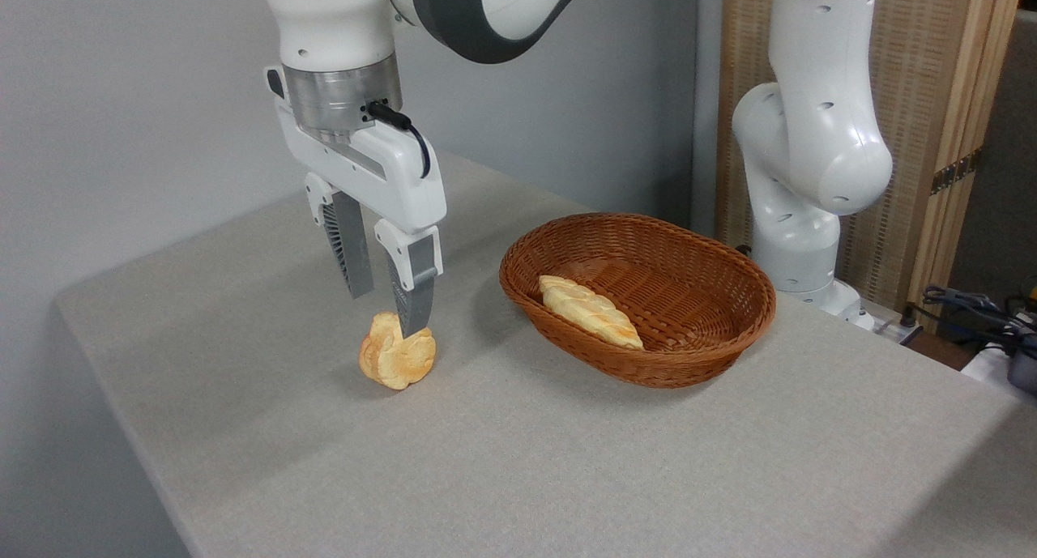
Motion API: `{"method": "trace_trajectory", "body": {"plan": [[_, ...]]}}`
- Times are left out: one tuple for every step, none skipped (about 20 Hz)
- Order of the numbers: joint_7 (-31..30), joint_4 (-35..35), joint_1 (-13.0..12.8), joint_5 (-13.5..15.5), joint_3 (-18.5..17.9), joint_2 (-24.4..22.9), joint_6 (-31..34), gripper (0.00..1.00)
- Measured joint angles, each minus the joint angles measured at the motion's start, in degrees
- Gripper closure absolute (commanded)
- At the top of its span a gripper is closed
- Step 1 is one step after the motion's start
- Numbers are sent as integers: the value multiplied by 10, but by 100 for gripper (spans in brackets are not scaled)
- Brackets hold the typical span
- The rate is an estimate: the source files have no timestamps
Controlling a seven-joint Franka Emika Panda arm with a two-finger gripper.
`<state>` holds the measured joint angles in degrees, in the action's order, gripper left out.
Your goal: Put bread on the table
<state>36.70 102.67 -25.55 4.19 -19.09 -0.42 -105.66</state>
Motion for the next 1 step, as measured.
{"method": "trace_trajectory", "body": {"plan": [[2, -1, 0, 0, -3, 0, 0, 0]]}}
